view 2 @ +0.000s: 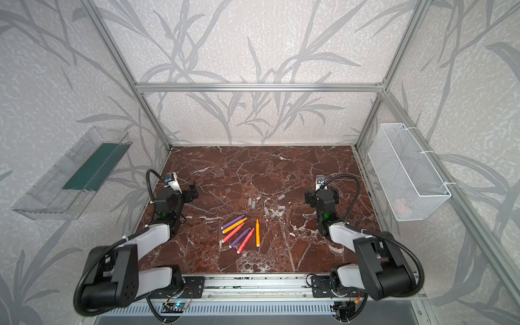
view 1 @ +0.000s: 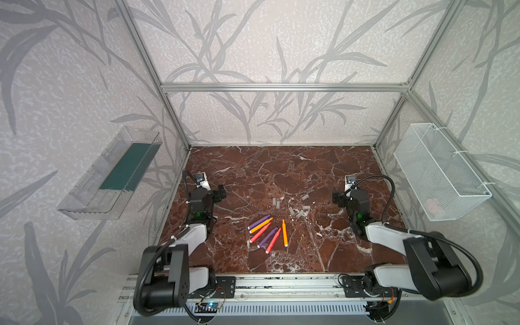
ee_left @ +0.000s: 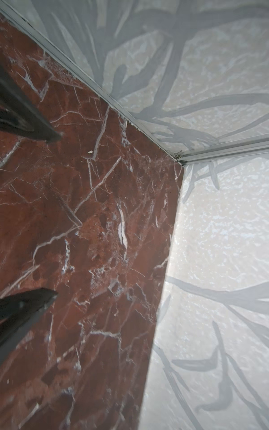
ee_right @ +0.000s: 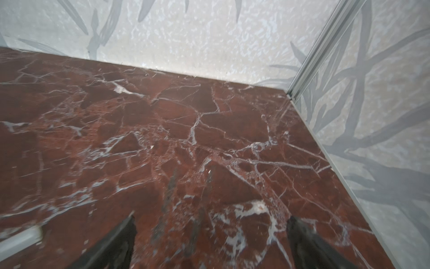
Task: Insert pens into pen caps
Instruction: Pick up a pen from the center of the table.
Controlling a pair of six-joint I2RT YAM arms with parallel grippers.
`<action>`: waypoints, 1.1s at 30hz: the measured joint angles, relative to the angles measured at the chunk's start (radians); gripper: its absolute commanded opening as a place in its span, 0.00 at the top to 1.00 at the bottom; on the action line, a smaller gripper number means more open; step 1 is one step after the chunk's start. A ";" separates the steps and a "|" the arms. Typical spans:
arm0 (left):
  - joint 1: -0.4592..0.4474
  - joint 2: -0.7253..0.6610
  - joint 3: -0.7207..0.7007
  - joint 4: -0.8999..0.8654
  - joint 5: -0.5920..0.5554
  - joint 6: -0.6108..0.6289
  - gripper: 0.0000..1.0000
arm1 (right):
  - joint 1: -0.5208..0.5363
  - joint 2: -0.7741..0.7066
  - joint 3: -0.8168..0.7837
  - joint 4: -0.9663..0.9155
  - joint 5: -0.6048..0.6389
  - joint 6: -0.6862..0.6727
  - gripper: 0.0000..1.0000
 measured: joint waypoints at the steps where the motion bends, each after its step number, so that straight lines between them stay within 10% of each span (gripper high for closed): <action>1: 0.000 -0.054 0.020 -0.041 0.016 -0.043 0.01 | 0.001 -0.047 0.079 -0.120 0.009 0.060 0.01; 8: -0.001 -0.285 0.014 -0.122 0.286 -0.284 0.01 | -0.043 -0.182 0.175 -0.305 -0.287 0.296 0.01; 15: 0.000 -0.232 0.064 -0.344 0.383 -0.436 0.01 | -0.045 -0.237 0.103 -0.443 -0.441 0.415 0.01; 17: 0.000 -0.192 0.116 -0.415 0.409 -0.450 0.22 | -0.050 -0.293 0.096 -0.480 -0.417 0.459 0.01; 20: -0.019 -0.193 0.134 -0.480 0.436 -0.454 0.22 | -0.108 -0.383 0.058 -0.465 -0.445 0.550 0.01; 26: -0.386 -0.254 0.160 -0.705 0.273 -0.387 0.31 | -0.198 -0.378 0.000 -0.435 -0.591 0.647 0.16; 33: -0.635 -0.091 0.228 -0.881 0.043 -0.346 0.40 | 0.130 -0.201 0.151 -0.530 -0.475 0.603 0.19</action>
